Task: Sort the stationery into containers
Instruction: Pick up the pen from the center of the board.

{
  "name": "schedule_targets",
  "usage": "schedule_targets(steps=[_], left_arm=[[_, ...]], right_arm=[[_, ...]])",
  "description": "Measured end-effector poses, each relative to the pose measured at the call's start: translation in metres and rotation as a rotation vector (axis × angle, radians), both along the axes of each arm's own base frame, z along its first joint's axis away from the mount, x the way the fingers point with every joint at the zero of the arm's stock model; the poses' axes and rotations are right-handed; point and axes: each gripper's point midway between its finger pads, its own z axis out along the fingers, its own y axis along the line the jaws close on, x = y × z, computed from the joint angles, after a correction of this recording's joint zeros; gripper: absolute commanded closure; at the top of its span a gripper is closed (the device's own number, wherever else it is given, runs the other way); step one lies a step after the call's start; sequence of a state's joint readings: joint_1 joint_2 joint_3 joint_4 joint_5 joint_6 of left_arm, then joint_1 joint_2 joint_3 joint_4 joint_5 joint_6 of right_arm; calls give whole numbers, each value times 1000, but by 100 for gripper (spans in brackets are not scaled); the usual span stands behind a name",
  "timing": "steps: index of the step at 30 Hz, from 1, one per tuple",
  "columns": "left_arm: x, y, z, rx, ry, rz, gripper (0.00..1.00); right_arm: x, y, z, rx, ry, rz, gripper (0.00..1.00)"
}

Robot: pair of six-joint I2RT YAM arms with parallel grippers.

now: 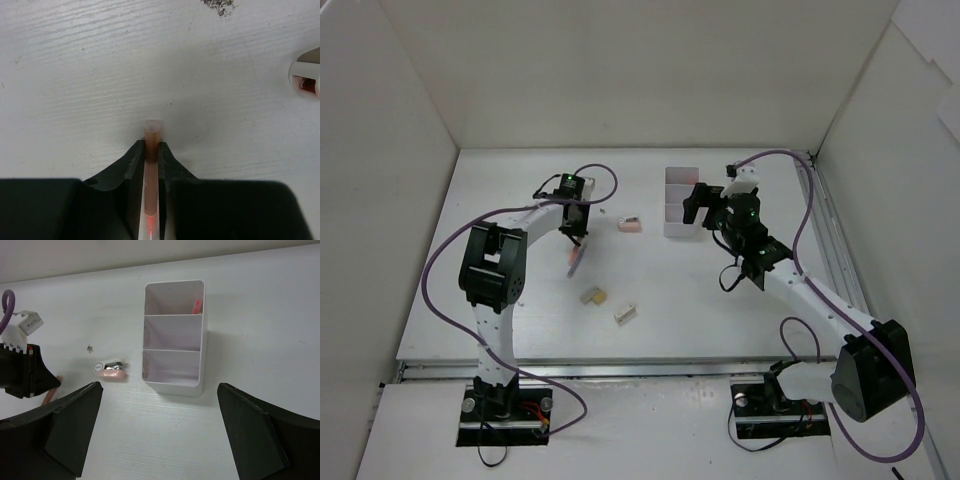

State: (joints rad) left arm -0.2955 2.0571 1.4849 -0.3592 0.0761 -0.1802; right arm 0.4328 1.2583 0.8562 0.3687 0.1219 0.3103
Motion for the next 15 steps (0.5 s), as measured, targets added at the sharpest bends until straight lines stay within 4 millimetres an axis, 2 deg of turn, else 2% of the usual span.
schedule_targets(steps=[5, 8, 12, 15], left_arm=[[4, 0, 6, 0, -15, 0, 100], [8, 0, 18, -1, -44, -4, 100], [13, 1, 58, -12, -128, -1, 100], [13, 0, 105, -42, -227, 0, 100]], right_arm=[[-5, 14, 4, -6, -2, 75, 2], [-11, 36, 12, -24, -11, 167, 2], [-14, 66, 21, -54, -23, 285, 2], [-20, 80, 14, -75, -14, 351, 2]])
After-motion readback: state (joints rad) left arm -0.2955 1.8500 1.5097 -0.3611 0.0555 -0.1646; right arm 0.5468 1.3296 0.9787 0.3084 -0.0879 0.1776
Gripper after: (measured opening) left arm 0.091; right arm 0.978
